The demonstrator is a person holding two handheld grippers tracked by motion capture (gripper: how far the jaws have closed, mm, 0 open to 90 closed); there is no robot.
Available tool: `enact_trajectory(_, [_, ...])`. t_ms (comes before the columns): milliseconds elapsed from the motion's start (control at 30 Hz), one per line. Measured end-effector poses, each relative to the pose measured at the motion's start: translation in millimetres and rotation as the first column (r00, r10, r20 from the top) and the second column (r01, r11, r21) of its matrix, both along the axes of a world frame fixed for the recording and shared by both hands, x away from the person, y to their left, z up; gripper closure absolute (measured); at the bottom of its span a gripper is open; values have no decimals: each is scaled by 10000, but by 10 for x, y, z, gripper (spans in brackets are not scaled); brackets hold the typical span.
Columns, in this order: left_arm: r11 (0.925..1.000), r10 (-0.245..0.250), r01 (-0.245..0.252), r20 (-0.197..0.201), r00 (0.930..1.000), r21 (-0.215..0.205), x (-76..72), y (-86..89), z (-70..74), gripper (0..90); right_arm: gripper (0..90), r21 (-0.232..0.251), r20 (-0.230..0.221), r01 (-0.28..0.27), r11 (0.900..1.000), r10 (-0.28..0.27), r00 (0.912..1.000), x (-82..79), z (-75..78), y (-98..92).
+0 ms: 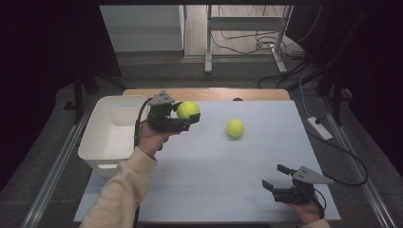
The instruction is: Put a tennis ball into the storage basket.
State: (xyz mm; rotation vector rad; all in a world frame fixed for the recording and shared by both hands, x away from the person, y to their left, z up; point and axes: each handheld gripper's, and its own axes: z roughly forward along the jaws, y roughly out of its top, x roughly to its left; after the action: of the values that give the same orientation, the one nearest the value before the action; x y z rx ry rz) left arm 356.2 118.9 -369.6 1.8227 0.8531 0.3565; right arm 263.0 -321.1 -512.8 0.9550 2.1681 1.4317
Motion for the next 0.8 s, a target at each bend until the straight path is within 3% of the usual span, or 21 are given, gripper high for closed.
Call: enact_trajectory(800, [9966,809,-808,55,9967,-140,91,216,53,269,128,-11,0,1,10000,-1,10000,1,0,-2])
